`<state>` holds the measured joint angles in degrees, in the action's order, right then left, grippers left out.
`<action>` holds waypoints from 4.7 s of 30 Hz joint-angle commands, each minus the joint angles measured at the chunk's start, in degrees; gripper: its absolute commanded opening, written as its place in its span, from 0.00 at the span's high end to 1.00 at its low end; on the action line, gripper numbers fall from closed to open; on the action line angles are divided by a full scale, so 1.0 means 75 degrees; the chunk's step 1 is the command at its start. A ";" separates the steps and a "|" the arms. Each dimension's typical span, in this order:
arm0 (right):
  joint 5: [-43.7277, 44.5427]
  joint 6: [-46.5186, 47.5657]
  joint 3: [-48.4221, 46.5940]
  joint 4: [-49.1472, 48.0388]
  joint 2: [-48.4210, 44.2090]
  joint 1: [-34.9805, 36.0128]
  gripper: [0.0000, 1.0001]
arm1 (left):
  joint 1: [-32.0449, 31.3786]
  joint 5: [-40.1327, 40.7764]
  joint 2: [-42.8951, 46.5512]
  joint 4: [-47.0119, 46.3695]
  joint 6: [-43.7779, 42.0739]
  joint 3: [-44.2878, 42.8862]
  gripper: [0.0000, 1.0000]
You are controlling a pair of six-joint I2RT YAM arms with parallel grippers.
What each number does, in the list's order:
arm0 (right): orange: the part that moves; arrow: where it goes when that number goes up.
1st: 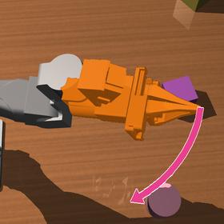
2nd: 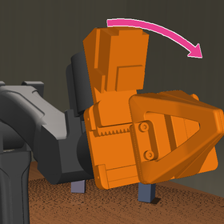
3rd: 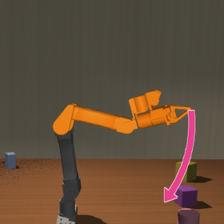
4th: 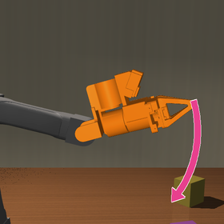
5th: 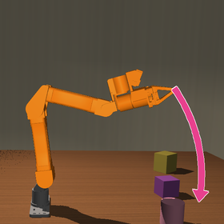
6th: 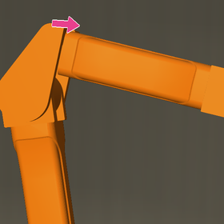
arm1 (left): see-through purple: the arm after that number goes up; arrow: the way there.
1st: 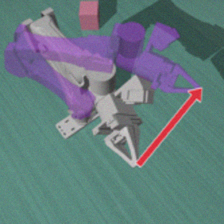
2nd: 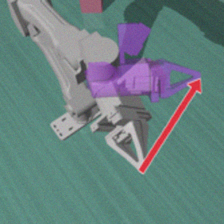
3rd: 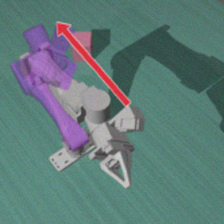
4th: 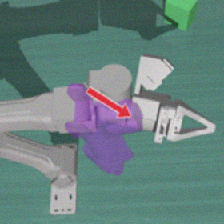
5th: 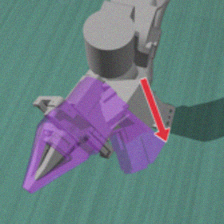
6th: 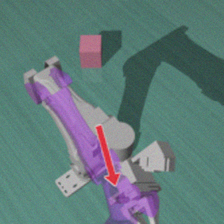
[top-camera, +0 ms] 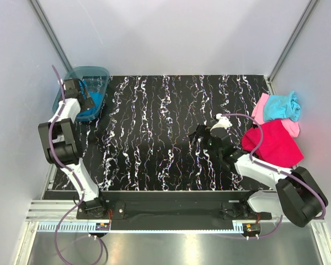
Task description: Fold and stack the t-shirts
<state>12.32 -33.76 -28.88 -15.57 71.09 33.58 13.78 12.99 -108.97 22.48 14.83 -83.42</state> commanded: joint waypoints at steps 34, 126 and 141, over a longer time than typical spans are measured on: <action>-0.0247 0.0036 0.0019 -0.0607 -0.0080 -0.0048 0.00 | -0.0080 -0.1686 -0.1116 -0.1216 0.0108 -0.2014 0.13; 0.2085 -0.0573 -0.0508 0.1057 -0.0188 -0.0505 0.00 | -1.1609 0.1841 0.4241 -0.3080 0.2125 0.4091 1.00; 0.1406 -0.0772 -0.1000 0.0870 0.0797 -0.0822 0.00 | -1.3123 0.4741 0.5036 -0.1534 0.2546 0.4431 0.24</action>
<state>25.52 -38.30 -33.89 -7.22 74.81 27.68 -84.42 35.38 -73.56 7.86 32.62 -48.82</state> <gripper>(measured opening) 0.994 0.692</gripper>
